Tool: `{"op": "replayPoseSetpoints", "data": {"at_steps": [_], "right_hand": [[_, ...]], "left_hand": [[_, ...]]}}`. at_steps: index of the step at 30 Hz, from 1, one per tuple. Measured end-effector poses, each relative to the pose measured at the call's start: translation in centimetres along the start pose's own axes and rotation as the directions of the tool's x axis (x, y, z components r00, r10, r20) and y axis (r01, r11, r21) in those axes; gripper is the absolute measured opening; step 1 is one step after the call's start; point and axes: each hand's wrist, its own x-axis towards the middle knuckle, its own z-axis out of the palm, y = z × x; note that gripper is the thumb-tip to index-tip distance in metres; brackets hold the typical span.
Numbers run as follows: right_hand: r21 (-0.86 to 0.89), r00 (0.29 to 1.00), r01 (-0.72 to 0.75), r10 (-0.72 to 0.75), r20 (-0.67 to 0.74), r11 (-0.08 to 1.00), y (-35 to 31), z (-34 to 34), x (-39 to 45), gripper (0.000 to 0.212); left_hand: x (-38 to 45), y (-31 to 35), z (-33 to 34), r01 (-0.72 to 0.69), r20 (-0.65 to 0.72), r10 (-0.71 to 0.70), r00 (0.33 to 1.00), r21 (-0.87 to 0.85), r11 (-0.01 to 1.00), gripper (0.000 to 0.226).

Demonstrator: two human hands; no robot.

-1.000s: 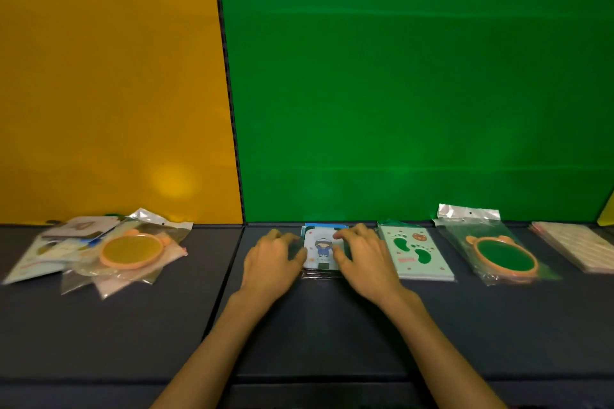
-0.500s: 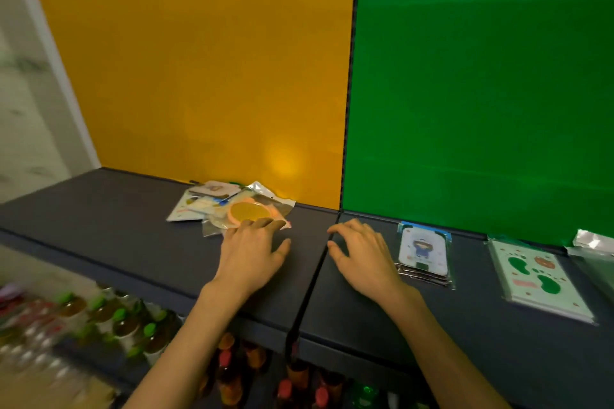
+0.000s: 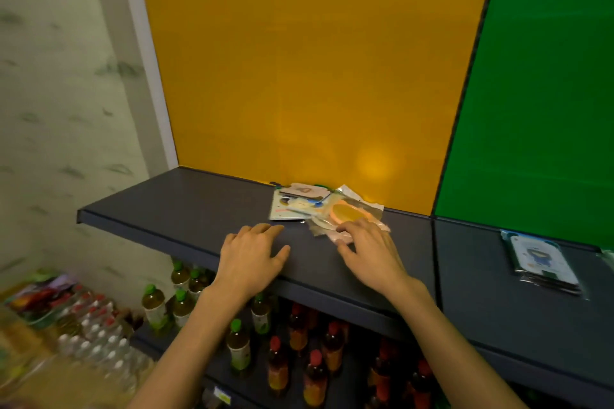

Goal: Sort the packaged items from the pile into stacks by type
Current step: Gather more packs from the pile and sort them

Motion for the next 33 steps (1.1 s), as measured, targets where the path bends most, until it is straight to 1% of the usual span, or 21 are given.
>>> {"op": "replayPoseSetpoints", "data": {"at_steps": [4,7,13,17,20,22,27,31,33], "right_hand": [[-0.055,0.998,-0.055,0.055,-0.012,0.997,-3.4,1.4,1.5,0.034],[-0.094,0.996,-0.09,0.089,-0.021,0.991,-5.1,2.3,2.5,0.035],[-0.157,0.989,-0.149,0.144,-0.043,0.976,-5.5,3.8,4.6,0.034],[-0.155,0.983,-0.173,0.161,-0.088,0.973,-3.7,4.8,6.9,0.031],[-0.142,0.971,-0.223,0.207,-0.118,0.964,-1.9,5.4,8.5,0.03],[-0.141,0.965,-0.251,0.236,-0.117,0.958,-0.9,5.9,9.5,0.03],[-0.127,0.954,-0.289,0.274,-0.124,0.949,0.9,6.7,11.5,0.031],[-0.122,0.924,-0.376,0.363,-0.118,0.918,2.7,6.5,11.8,0.035],[-0.13,0.915,-0.401,0.388,-0.114,0.907,3.3,6.3,11.7,0.036]], "left_hand": [[0.6,-5.1,-0.6,-0.03,-0.015,0.03,0.999,-0.006,1.0,0.056],[1.6,-8.0,-0.5,-0.051,-0.002,0.051,0.999,-0.012,0.999,0.056],[5.3,-11.0,1.2,-0.09,0.031,0.092,0.995,-0.052,0.995,0.055],[9.0,-11.2,2.8,-0.121,0.034,0.124,0.992,-0.069,0.99,0.053],[12.1,-10.6,3.7,-0.169,0.058,0.174,0.983,-0.073,0.983,0.051],[14.5,-10.0,4.3,-0.213,0.073,0.217,0.973,-0.064,0.975,0.049],[20.2,-8.1,6.6,-0.266,0.078,0.271,0.96,-0.071,0.961,0.048],[23.3,-7.3,9.1,-0.338,0.108,0.345,0.932,-0.081,0.938,0.041],[24.8,-7.3,10.1,-0.352,0.113,0.362,0.925,-0.094,0.931,0.042]]}}
